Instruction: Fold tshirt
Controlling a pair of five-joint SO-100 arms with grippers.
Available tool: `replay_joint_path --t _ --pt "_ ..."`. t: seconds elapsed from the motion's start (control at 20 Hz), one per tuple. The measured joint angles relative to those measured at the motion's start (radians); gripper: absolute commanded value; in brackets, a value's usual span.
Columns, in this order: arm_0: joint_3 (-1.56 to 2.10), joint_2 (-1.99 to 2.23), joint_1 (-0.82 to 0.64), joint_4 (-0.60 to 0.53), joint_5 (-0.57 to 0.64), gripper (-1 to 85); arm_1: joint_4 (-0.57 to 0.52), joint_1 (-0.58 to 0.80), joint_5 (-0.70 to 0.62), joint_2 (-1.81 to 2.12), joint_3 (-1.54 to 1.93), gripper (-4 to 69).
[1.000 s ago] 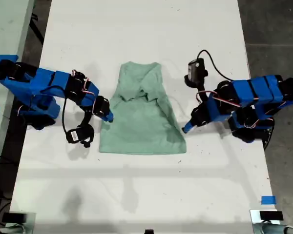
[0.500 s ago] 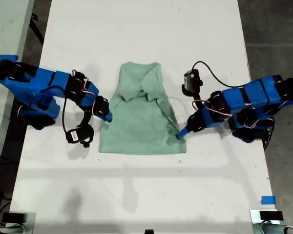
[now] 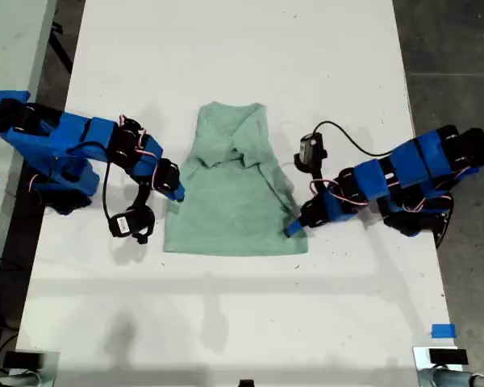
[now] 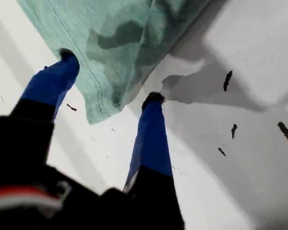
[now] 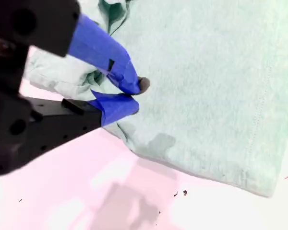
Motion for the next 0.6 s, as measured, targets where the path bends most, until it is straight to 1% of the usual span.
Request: replay_joint_path --t 0.1,0.15,0.2,0.5,0.55,0.6 --pt "0.0 0.0 0.0 0.0 0.0 2.7 -0.035 0.0 0.002 -0.028 0.0 9.6" --pt "0.0 0.0 0.0 0.0 0.0 2.7 -0.049 0.0 0.006 -0.043 0.0 2.3" --pt "0.0 0.0 0.0 0.0 0.0 2.7 -0.055 0.0 0.011 -0.051 0.0 -1.5" --pt "0.0 0.0 0.0 0.0 0.0 2.6 -0.064 0.003 0.017 -0.057 0.0 -1.4" --pt "0.0 0.0 0.0 0.0 0.0 2.6 -0.041 0.002 0.017 -0.055 -0.003 -1.4" --pt "0.0 0.0 0.0 0.0 0.0 2.6 0.028 0.0 0.018 -0.046 -0.031 -1.4"
